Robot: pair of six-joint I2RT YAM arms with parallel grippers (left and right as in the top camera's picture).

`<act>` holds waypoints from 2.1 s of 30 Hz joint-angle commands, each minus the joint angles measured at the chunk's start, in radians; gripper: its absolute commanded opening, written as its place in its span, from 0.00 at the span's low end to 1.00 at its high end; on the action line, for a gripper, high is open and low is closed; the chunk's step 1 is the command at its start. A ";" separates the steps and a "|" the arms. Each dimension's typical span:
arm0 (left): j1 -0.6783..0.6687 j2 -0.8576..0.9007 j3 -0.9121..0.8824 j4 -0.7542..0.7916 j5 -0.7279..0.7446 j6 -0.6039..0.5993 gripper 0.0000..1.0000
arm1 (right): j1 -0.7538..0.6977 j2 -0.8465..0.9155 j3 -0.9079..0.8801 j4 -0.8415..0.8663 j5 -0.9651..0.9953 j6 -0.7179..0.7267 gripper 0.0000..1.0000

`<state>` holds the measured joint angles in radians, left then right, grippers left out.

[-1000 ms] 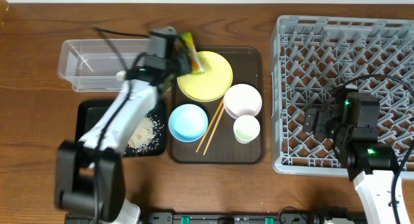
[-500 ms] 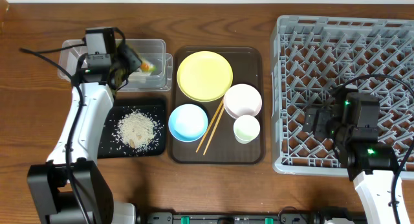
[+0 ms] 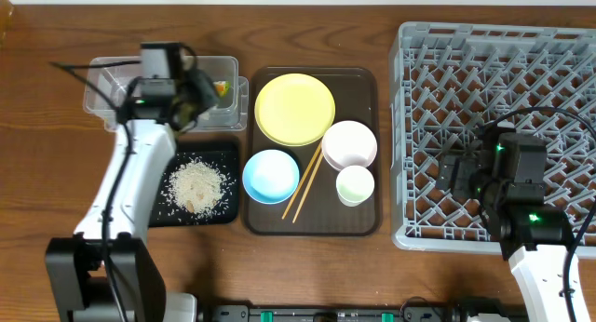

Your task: Sort waste into correct bins and load items into the dishwasher rack

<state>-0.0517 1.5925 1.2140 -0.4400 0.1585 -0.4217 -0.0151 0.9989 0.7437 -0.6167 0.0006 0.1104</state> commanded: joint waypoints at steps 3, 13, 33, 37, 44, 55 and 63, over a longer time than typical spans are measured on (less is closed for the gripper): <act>-0.187 -0.045 -0.001 -0.079 0.023 0.137 0.44 | 0.007 -0.006 0.022 -0.001 0.010 0.005 0.99; -0.530 -0.040 -0.019 -0.178 0.031 0.129 0.61 | 0.007 -0.006 0.022 -0.001 0.010 0.005 0.99; -0.680 0.199 -0.019 -0.166 0.035 0.065 0.08 | 0.007 -0.006 0.022 -0.005 0.010 0.005 0.99; -0.639 0.136 -0.018 -0.188 0.036 0.065 0.06 | 0.007 -0.006 0.022 0.001 0.011 0.005 0.99; -0.457 -0.041 -0.017 -0.163 0.170 0.065 0.06 | 0.007 -0.006 0.022 0.087 -0.040 0.005 0.85; -0.156 0.069 -0.017 0.328 1.004 -0.278 0.06 | 0.014 0.076 0.022 0.255 -0.838 -0.170 0.88; -0.233 0.150 -0.017 0.419 1.215 -0.347 0.06 | 0.083 0.214 0.022 0.372 -1.044 -0.213 0.99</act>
<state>-0.2474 1.7420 1.1988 -0.0303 1.2144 -0.7204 0.0319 1.1740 0.7509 -0.2810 -0.8692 -0.0570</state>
